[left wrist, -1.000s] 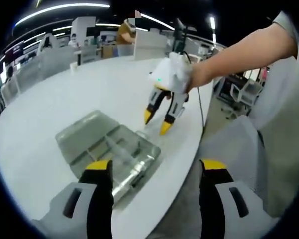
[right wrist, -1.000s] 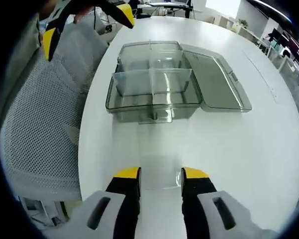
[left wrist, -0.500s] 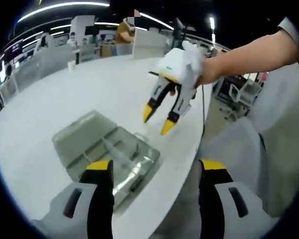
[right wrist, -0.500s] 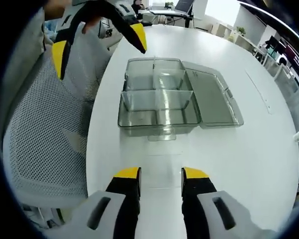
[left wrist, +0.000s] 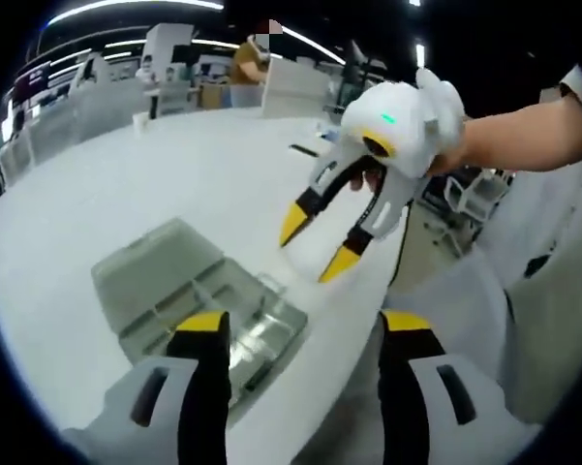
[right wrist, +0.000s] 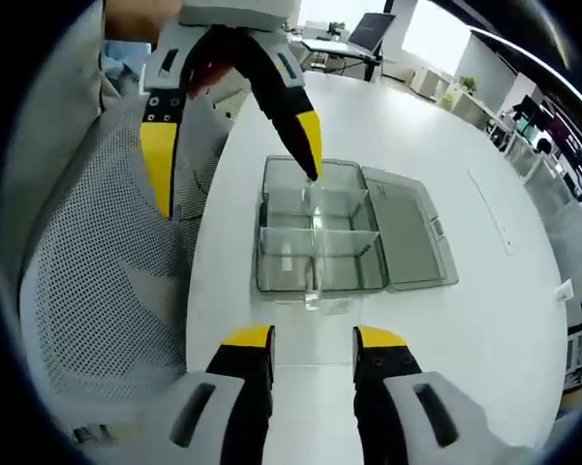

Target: Insert the divider into the dual guide fixture by aligning both edges with the guide slots and pushing it downward to the bottom, including one-sided entry, uneven engagement, binding, and posture correction.

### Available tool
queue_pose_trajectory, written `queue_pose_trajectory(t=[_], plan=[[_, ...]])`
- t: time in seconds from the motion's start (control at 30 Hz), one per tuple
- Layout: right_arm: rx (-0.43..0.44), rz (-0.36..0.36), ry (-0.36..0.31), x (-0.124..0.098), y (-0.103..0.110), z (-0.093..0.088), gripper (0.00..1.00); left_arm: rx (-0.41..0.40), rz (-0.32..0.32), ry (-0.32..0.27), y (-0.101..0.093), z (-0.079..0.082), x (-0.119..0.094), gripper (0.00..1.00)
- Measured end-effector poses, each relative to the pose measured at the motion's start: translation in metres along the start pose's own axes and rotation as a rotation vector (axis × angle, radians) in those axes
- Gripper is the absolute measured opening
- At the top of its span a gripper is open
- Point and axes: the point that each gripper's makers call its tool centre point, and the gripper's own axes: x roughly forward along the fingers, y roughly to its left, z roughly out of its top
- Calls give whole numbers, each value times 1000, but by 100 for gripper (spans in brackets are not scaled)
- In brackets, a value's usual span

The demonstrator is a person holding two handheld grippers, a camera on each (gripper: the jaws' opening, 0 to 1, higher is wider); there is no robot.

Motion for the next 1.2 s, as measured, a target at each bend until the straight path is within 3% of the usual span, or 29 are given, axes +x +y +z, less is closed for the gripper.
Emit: queue_pose_trajectory(t=[0.6,1.2], plan=[[-67,-62,-80,-25,8,45,27,-209,-17,-71,2,22,-4,38],[-88,-116,-144,-40,12,70,27,-415,-44,-139,1,31,-9,19]])
